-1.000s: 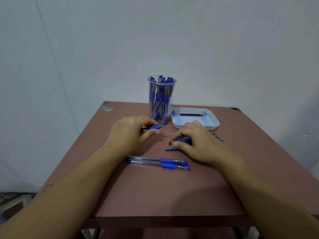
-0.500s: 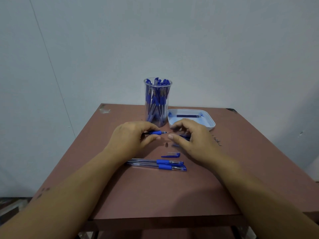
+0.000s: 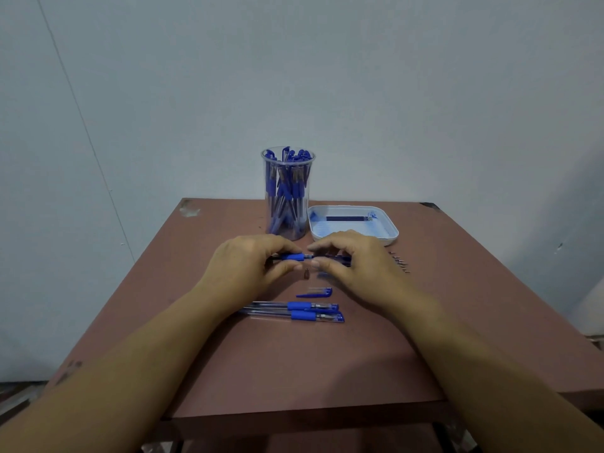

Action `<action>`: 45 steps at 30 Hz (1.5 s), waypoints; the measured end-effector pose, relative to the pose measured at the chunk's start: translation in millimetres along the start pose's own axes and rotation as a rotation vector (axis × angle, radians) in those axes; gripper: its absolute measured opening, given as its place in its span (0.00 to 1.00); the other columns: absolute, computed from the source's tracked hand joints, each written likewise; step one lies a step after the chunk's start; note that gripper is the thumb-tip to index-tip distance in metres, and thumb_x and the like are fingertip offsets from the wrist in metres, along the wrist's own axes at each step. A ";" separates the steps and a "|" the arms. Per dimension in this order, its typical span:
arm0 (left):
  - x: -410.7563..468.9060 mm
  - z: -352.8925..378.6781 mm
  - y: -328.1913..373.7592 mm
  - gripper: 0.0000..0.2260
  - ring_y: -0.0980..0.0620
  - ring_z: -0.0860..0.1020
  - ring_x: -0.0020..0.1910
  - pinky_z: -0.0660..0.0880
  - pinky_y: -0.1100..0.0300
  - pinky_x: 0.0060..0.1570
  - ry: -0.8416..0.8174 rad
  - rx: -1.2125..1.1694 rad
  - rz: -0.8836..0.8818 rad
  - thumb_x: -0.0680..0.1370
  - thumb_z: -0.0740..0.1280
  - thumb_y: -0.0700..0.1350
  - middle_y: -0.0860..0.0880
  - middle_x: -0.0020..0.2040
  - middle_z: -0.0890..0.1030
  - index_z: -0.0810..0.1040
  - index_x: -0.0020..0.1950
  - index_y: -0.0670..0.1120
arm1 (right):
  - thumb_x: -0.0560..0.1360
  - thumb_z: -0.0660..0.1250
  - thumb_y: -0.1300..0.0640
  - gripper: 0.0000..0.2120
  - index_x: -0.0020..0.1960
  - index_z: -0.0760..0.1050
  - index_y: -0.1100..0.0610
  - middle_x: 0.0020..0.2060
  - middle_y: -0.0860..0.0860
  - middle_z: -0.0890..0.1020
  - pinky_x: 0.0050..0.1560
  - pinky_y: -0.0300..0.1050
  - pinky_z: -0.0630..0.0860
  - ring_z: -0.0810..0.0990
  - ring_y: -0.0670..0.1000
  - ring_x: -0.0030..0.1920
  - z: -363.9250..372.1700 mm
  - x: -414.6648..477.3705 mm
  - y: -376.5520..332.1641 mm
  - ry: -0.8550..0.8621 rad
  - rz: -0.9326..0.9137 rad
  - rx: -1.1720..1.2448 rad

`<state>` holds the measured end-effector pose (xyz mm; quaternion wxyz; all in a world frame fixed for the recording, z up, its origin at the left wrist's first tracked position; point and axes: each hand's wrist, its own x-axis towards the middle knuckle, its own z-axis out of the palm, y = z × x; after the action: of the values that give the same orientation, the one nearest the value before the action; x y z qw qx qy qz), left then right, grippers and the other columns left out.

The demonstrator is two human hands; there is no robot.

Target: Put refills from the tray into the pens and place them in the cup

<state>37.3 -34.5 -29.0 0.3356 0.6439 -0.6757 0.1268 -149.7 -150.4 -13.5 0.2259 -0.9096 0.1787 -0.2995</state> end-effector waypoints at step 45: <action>3.4 1.8 -20.8 0.16 0.62 0.73 0.35 0.65 0.74 0.37 0.000 0.035 -0.096 0.73 0.64 0.65 0.60 0.43 0.83 0.83 0.53 0.59 | 0.79 0.65 0.56 0.14 0.63 0.78 0.54 0.58 0.54 0.79 0.51 0.43 0.69 0.73 0.49 0.50 -40.0 85.2 76.3 -0.268 0.240 -0.465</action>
<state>56.9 -41.1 -33.7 0.3301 0.6813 -0.6418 0.1222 -124.7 -265.4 15.3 0.0670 -0.9407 0.3174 -0.0989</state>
